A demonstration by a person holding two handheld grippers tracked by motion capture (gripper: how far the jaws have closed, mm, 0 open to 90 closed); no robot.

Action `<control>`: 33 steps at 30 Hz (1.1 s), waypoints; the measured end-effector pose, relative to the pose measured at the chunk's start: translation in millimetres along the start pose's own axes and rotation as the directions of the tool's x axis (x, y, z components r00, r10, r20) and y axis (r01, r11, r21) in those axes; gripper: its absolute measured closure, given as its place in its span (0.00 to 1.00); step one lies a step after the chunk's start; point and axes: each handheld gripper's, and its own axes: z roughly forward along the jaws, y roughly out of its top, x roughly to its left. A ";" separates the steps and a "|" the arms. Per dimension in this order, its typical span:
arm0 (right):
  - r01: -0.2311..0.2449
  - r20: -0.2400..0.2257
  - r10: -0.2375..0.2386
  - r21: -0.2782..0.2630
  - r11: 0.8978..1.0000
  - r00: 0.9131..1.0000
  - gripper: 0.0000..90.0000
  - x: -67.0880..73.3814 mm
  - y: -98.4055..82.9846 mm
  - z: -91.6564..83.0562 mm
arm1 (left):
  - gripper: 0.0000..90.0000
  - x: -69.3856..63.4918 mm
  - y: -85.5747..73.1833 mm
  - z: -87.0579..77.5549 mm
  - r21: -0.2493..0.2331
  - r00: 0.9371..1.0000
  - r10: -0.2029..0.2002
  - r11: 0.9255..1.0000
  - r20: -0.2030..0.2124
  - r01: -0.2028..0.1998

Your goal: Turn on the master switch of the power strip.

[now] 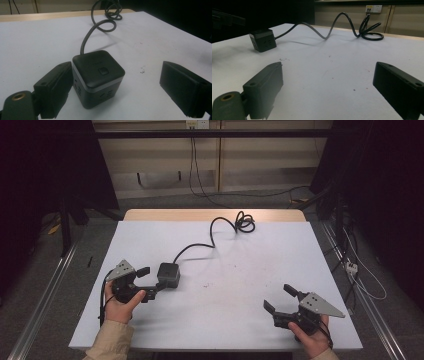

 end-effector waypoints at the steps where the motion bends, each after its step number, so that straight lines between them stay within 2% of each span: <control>1: 0.000 0.000 0.000 0.001 1.000 1.000 0.10 0.1 0.0 0.0 | 0.13 0.0 -0.2 -0.6 0.000 1.000 -0.001 1.000 0.000 0.001; 16: -0.003 0.002 0.003 0.002 1.000 1.000 0.10 -0.6 -0.5 -0.6 | 0.11 0.5 -4.3 -7.8 0.008 1.000 0.021 1.000 0.019 -0.022; 33: -0.007 0.009 0.007 0.003 1.000 1.000 0.10 -1.0 -1.2 -2.1 | 0.09 8.3 -13.2 -18.4 0.004 0.999 0.028 1.000 0.015 -0.028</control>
